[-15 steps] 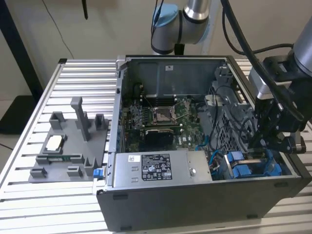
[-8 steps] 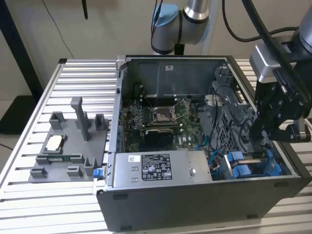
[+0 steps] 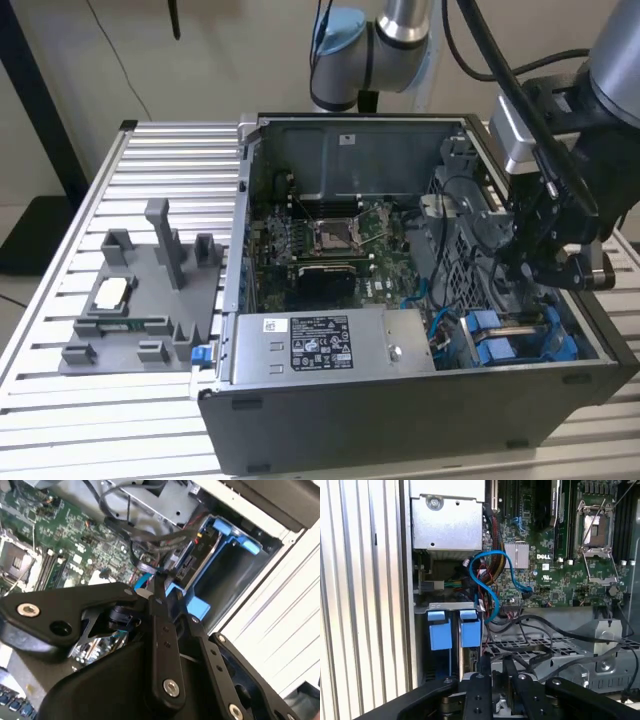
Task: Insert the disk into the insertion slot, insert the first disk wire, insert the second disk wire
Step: 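Insert the second disk wire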
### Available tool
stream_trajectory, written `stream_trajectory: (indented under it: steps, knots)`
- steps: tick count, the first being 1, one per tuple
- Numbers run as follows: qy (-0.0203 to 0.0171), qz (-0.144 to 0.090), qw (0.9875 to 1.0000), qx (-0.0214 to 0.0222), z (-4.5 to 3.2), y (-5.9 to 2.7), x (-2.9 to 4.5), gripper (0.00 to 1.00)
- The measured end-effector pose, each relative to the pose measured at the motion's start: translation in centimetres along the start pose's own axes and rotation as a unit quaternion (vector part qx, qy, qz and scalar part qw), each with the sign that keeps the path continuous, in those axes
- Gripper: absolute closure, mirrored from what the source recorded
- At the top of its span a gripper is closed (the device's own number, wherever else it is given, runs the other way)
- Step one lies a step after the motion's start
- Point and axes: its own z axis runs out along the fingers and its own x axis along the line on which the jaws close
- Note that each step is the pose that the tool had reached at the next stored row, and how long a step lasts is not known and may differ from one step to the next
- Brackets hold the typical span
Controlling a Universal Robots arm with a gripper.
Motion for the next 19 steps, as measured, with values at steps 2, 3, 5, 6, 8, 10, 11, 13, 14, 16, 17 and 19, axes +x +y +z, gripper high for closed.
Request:
stream_trajectory:
  steps: [2, 3, 5, 6, 8, 10, 11, 13, 14, 16, 17, 19]
  knots:
    - [-0.0042, -0.002, 1.0, 0.0069, 0.01, 0.0, 0.0, 0.76]
    - [-0.0062, -0.004, 0.9999, 0.0111, 0.01, 0.0, 0.0, 0.76]
    - [-0.0093, -0.006, 0.9998, 0.0183, 0.04, 0.0, 0.0, 0.76]
    - [-0.0106, -0.006, 0.9997, 0.0208, 0.09, 0.0, 0.01, 0.76]
    - [-0.0132, -0.007, 0.9996, 0.0254, 0.19, 0.01, 0.04, 0.76]
    - [-0.0154, -0.008, 0.9994, 0.03, 0.33, 0.02, 0.09, 0.78]
    - [-0.0165, -0.008, 0.9993, 0.0322, 0.38, 0.02, 0.1, 0.84]
    - [-0.019, -0.009, 0.9991, 0.0361, 0.5, 0.03, 0.14, 0.84]
    - [-0.0194, -0.009, 0.9991, 0.0371, 0.53, 0.02, 0.16, 0.84]
    - [-0.0194, -0.009, 0.9991, 0.037, 0.56, 0.03, 0.27, 0.84]
    - [-0.0194, -0.009, 0.9991, 0.0359, 0.62, 0.03, 0.3, 0.84]
    - [-0.0188, -0.008, 0.9993, 0.0329, 0.78, 0.04, 0.36, 0.84]
